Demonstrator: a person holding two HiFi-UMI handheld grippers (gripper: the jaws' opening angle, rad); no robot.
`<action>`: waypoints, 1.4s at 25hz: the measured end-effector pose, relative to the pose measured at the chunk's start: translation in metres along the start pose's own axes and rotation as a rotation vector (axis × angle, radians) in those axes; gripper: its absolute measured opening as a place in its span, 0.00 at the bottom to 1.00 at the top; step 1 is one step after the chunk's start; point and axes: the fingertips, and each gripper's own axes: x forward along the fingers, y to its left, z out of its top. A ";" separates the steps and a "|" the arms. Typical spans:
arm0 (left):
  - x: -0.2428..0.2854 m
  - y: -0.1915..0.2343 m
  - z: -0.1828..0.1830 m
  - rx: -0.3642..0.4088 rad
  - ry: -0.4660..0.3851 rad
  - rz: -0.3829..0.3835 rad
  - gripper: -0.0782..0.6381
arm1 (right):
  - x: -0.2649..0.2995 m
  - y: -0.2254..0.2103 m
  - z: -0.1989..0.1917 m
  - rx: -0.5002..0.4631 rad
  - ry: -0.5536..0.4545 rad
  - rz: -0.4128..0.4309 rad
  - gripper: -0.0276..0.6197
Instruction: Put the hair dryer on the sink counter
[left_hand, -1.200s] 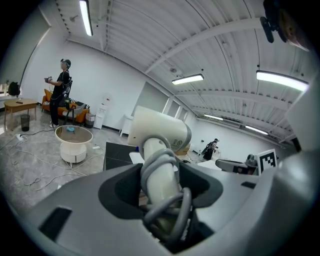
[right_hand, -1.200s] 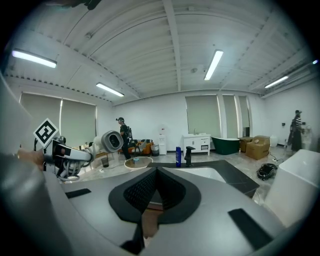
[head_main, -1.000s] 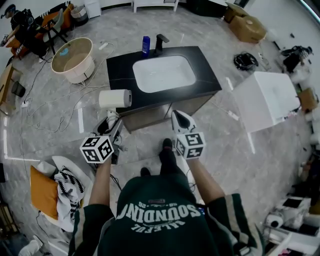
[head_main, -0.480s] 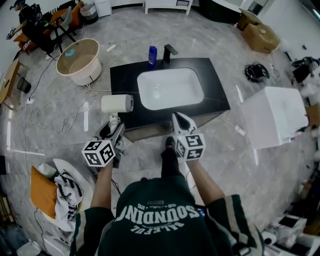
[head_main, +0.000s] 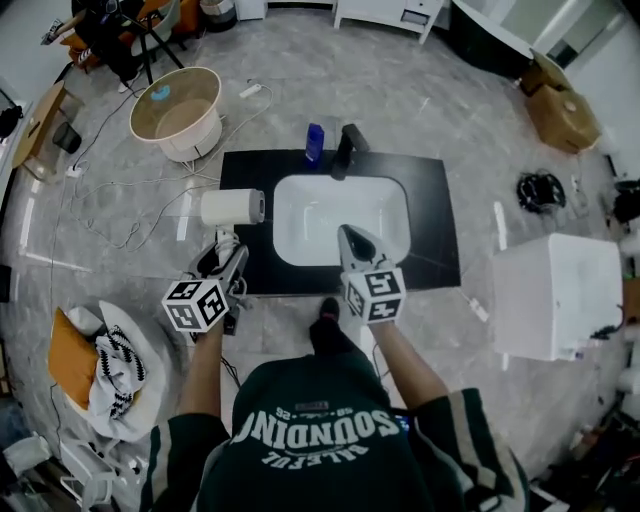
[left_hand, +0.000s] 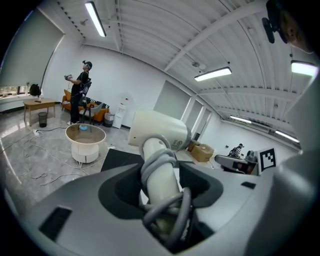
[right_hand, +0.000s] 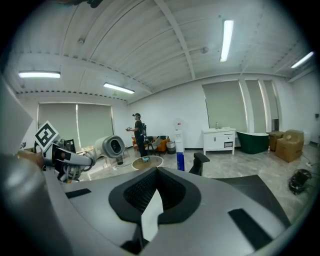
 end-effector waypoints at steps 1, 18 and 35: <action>0.009 -0.002 0.004 -0.012 -0.006 0.014 0.42 | 0.008 -0.007 0.004 -0.006 0.006 0.022 0.04; 0.083 0.008 0.047 -0.047 -0.041 0.115 0.42 | 0.091 -0.070 0.029 -0.010 0.035 0.149 0.04; 0.121 0.050 0.040 -0.078 0.039 0.084 0.42 | 0.131 -0.061 0.012 -0.006 0.115 0.119 0.04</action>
